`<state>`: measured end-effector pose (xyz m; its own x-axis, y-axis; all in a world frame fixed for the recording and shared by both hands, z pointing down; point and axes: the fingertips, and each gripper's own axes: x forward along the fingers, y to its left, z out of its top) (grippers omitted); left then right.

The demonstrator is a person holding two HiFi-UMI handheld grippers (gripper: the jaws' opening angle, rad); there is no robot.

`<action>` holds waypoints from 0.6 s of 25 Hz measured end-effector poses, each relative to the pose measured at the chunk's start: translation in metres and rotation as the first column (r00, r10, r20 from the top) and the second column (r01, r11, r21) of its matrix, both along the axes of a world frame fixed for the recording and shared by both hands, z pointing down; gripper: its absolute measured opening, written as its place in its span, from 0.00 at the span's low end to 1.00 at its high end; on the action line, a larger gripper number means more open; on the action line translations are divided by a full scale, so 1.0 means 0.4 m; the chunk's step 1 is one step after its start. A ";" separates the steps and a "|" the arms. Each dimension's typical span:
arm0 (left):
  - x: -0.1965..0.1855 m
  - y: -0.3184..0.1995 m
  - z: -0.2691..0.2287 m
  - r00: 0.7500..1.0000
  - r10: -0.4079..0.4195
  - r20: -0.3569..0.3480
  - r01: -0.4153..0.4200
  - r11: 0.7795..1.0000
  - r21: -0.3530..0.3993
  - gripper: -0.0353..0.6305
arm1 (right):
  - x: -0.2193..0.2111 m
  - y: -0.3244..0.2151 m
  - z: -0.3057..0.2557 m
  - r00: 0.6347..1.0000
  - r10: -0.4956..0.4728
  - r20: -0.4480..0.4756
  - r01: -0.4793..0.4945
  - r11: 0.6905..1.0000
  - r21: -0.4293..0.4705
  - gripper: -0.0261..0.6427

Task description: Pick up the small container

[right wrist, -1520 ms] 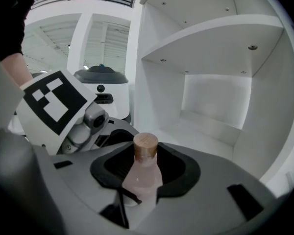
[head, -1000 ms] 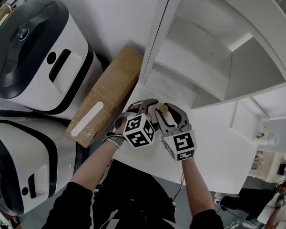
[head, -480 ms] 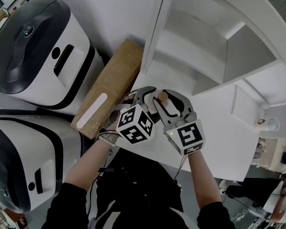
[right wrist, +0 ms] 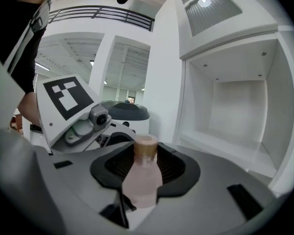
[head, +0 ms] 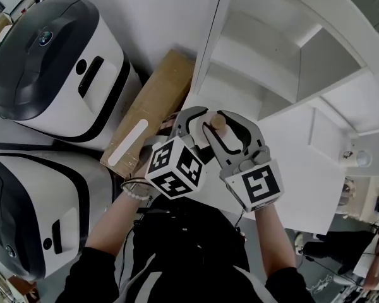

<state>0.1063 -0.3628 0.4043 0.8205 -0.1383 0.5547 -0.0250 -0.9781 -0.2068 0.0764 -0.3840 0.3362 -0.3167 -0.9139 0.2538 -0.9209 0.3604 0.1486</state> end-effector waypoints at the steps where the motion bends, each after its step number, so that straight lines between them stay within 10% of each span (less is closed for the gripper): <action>1: -0.005 0.004 -0.012 1.000 0.004 0.000 -0.004 1.000 0.007 0.61 | -0.005 0.004 -0.013 1.000 0.001 0.001 -0.001 1.000 0.013 0.26; 15: -0.044 0.059 -0.150 0.999 0.016 -0.040 -0.012 0.996 0.093 0.61 | -0.047 0.071 -0.153 1.000 0.009 0.015 -0.011 0.995 0.103 0.26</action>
<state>0.0888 -0.3391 0.3442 0.8441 -0.1763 0.5064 -0.0219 -0.9549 -0.2960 0.0577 -0.3555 0.2749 -0.3103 -0.9382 0.1533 -0.9268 0.3345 0.1709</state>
